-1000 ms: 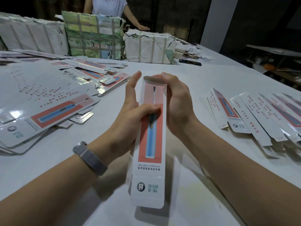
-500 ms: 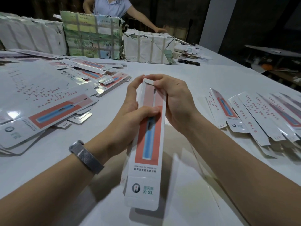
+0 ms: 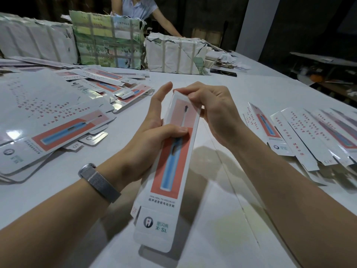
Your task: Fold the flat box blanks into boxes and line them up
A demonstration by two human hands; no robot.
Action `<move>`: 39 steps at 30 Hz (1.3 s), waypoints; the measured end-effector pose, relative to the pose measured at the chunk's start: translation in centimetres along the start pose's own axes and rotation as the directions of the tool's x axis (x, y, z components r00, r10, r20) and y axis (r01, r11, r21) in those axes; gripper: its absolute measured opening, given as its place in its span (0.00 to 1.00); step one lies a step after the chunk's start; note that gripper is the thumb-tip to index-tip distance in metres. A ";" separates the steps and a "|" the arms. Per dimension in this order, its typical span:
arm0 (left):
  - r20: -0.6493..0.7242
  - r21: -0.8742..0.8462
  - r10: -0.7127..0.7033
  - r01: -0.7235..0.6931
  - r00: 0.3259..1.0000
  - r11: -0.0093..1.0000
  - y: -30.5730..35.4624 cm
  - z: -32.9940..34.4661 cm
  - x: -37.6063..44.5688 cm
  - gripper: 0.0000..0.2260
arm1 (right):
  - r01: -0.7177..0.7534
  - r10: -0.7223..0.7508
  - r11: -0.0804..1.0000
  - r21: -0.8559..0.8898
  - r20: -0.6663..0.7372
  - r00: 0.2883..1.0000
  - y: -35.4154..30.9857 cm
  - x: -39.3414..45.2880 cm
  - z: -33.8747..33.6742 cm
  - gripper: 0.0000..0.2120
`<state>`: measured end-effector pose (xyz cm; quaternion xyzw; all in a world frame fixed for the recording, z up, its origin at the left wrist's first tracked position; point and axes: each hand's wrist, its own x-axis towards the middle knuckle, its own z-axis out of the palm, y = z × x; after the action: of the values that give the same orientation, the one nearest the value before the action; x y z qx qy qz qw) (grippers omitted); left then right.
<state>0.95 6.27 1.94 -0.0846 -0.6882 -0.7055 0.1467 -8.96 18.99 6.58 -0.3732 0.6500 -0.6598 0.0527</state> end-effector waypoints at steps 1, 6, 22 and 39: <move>-0.006 -0.013 -0.009 0.009 1.000 1.000 0.1 0.0 0.0 0.35 | 0.027 -0.027 0.999 -0.020 0.007 1.000 0.0 -0.1 0.0 0.13; -0.003 -0.049 -0.043 0.043 0.999 0.998 0.3 0.2 -0.1 0.34 | 0.218 -0.214 0.956 -0.195 0.040 0.976 -0.1 -0.4 -0.1 0.11; -0.095 -0.056 0.087 -0.092 0.992 0.994 -0.1 0.0 0.5 0.25 | 0.138 -0.141 0.983 -0.120 -0.016 0.990 0.9 -1.0 2.0 0.11; -0.018 -0.065 0.153 -0.154 0.988 0.986 -0.3 0.3 0.4 0.41 | 0.087 -0.121 0.886 -0.456 -0.046 0.992 -1.2 -1.2 2.1 0.23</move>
<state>0.45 6.55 1.77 -0.1377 -0.6550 -0.7150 0.2022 -6.45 18.07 6.89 -0.3850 0.7664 -0.5054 -0.0948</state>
